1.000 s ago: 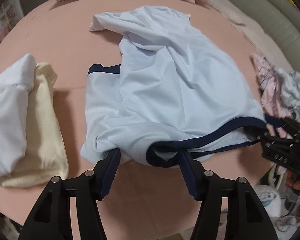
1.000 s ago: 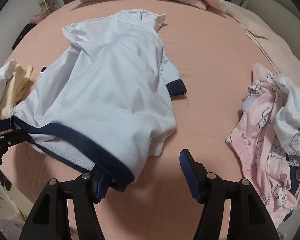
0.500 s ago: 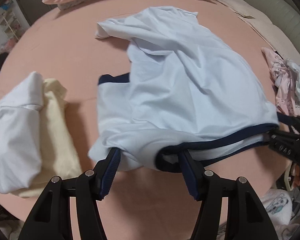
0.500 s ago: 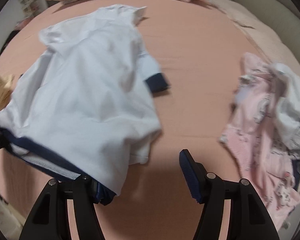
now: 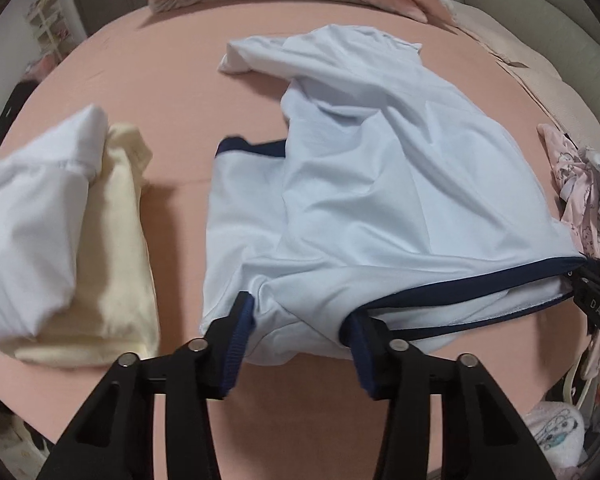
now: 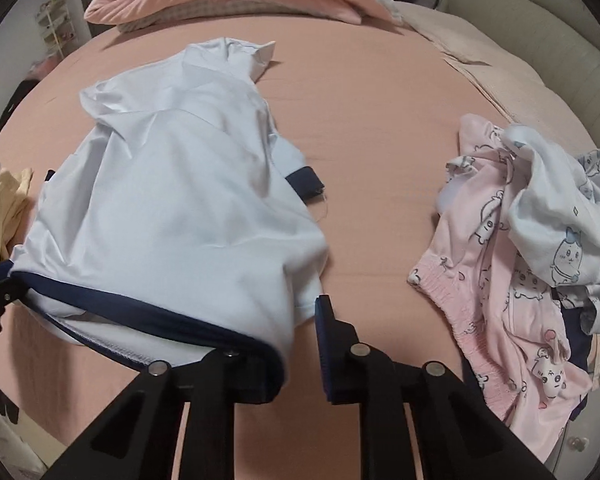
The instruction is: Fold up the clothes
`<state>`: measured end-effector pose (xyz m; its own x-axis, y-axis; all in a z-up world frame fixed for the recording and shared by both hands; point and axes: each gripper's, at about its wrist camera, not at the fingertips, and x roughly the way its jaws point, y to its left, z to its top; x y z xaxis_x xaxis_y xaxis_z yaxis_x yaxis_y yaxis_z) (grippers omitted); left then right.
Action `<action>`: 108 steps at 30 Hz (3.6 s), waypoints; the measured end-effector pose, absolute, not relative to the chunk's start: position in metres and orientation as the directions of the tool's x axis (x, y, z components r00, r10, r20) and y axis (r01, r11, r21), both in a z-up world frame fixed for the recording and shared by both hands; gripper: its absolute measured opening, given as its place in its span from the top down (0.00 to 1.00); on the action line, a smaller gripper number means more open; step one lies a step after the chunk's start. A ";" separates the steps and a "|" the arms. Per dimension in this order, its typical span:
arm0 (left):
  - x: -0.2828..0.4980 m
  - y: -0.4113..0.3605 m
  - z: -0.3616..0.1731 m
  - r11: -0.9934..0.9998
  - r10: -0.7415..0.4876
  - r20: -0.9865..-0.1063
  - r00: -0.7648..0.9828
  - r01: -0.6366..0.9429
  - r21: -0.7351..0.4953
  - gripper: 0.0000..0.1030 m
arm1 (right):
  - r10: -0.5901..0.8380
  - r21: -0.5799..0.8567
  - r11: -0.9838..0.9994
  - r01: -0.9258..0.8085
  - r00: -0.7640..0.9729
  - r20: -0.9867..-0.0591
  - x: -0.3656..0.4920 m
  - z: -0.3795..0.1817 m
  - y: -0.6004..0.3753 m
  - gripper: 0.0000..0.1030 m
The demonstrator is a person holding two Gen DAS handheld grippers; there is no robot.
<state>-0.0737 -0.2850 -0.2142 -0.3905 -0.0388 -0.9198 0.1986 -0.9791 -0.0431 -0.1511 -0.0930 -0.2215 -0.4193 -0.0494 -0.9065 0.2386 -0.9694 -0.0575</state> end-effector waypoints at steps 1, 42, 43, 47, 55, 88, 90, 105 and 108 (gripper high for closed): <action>-0.072 -0.285 -0.215 -0.977 -0.030 -0.917 -0.399 0.206 -0.058 0.73 | -0.054 -0.053 -0.969 0.240 -0.418 -0.907 -0.151 -0.222 -0.093 0.85; -0.131 -0.285 -0.029 -0.980 -0.153 -0.683 -0.714 0.199 0.012 0.86 | -0.065 -0.093 -0.974 0.206 -0.653 -0.755 -0.209 -0.049 -0.092 0.90; -0.136 -0.286 -0.025 -0.980 -0.156 -0.677 -0.719 0.197 0.016 0.86 | -0.063 -0.100 -0.973 0.208 -0.658 -0.751 -0.213 -0.044 -0.093 0.90; -0.152 -0.289 -0.007 -0.980 -0.170 -0.656 -0.736 0.194 0.036 0.86 | -0.059 -0.116 -0.971 0.209 -0.678 -0.733 -0.228 -0.028 -0.099 0.90; -0.177 -0.299 0.038 -0.975 -0.196 -0.595 -0.780 0.219 0.035 0.86 | -0.078 -0.107 -0.972 0.209 -0.716 -0.694 -0.254 0.008 -0.106 0.90; -0.029 -0.260 -0.159 -0.981 0.068 -0.805 -0.590 0.106 -0.160 0.86 | -0.125 -0.029 -0.942 0.335 -0.427 -0.896 -0.137 -0.166 -0.055 0.90; -0.022 -0.258 -0.164 -0.980 0.070 -0.806 -0.588 0.112 -0.167 0.86 | -0.124 -0.029 -0.941 0.338 -0.423 -0.898 -0.133 -0.171 -0.055 0.90; 0.007 -0.263 -0.197 -0.959 0.127 -0.793 -0.596 0.131 -0.252 0.86 | -0.152 0.008 -0.934 0.358 -0.377 -0.913 -0.116 -0.201 -0.046 0.90; 0.009 -0.262 -0.203 -0.962 0.126 -0.793 -0.596 0.122 -0.244 0.85 | -0.159 0.016 -0.932 0.362 -0.370 -0.915 -0.114 -0.207 -0.046 0.90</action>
